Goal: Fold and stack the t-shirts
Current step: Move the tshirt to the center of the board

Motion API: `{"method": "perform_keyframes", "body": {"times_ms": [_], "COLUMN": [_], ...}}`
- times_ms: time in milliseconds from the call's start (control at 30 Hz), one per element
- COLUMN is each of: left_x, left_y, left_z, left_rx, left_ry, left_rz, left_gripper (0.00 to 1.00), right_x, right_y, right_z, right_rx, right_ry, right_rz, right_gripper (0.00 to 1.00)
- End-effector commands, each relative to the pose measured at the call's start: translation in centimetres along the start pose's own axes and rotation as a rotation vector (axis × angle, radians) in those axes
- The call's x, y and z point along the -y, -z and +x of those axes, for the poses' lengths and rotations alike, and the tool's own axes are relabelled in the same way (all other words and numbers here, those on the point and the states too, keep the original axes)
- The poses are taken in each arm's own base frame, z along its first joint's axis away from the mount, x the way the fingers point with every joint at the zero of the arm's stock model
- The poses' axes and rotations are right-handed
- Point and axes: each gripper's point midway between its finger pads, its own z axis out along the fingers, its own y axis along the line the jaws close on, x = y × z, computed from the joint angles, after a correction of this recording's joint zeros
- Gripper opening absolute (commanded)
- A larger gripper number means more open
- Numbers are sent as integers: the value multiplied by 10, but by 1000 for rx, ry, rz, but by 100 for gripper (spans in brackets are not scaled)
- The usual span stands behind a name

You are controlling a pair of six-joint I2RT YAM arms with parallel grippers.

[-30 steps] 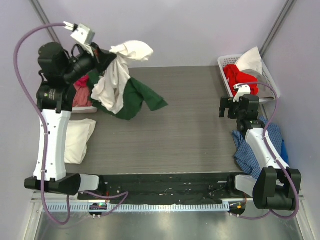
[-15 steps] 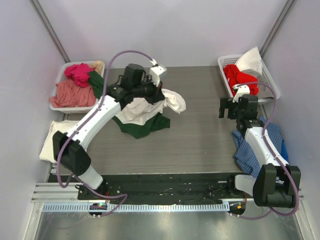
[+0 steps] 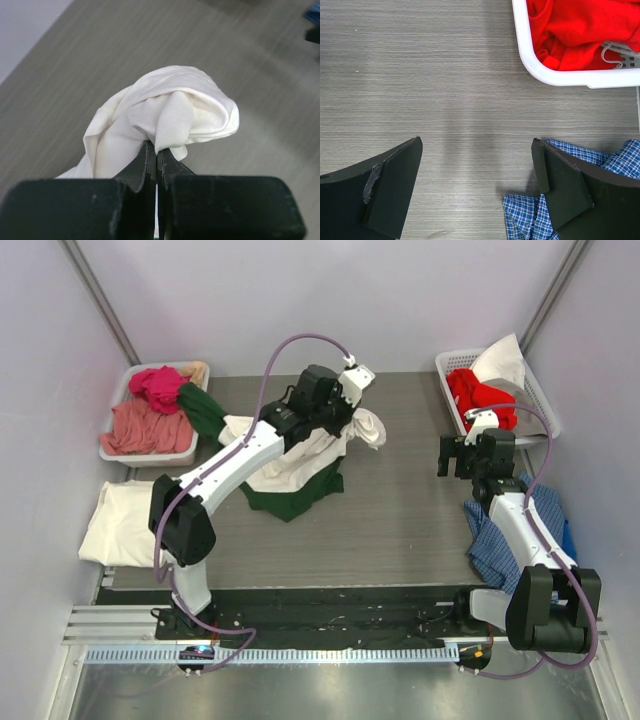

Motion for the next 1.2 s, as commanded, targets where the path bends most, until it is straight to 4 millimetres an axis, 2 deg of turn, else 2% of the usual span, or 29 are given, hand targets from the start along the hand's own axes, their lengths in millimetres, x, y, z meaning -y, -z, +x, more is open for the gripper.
{"method": "perform_keyframes", "body": {"times_ms": [0, 100, 167, 267, 300, 367, 400, 500, 667, 800, 833, 867, 967, 1033, 1100, 1133, 1167], "left_x": [-49, -65, -66, -49, -38, -28, -16, -4, -18, -40, -40, -39, -22, -11, 7, 17, 32], "left_y": [14, 17, 20, 15, 12, 1, -4, -21, -44, -47, -48, -41, -37, -28, -25, -19, -17], "left_z": [-66, -76, -87, -96, -95, -91, -91, -85, -81, -78, -73, -78, -81, -97, -101, -114, -116], "left_rx": [175, 190, 214, 227, 212, 188, 184, 157, 156, 141, 131, 143, 159, 197, 188, 217, 217], "left_ry": [-21, -21, -31, -43, -56, -98, -118, -180, -197, -233, -241, -239, -216, -191, -179, -169, -152], "left_rz": [-245, -335, -334, -250, -226, -213, -197, -222, -328, -452, -452, -451, -373, -336, -284, -243, -206], "left_gripper": [0, 0, 0, 0, 0, 0, 0, 0, 0, 0, 0, 0, 0, 0, 0, 0, 0], "right_x": [4, 4, 5, 5, 5, 5, 4, 5, 5, 5, 5, 5, 5, 5, 5, 5, 5], "right_y": [3, 2, 2, 1, 1, 1, 1, 2, 3, 3, 2, 2, 0, 0, 0, 1, 1], "right_z": [-25, -25, -24, -24, -24, -24, -24, -24, -26, -26, -24, -24, -23, -21, -22, -24, -24], "right_rx": [59, 57, 56, 56, 54, 54, 54, 54, 62, 60, 54, 54, 49, 45, 48, 52, 54], "right_ry": [13, 16, 19, 21, 21, 21, 19, 19, 15, 17, 18, 21, 22, 23, 22, 22, 21], "right_rz": [11, 9, 12, 11, 11, 11, 9, 14, 13, 13, 12, 12, 12, 13, 12, 12, 14], "right_gripper": [100, 100, 100, 100, 100, 100, 100, 100, 100, 100, 100, 100, 100, 100, 100, 100, 100]}}
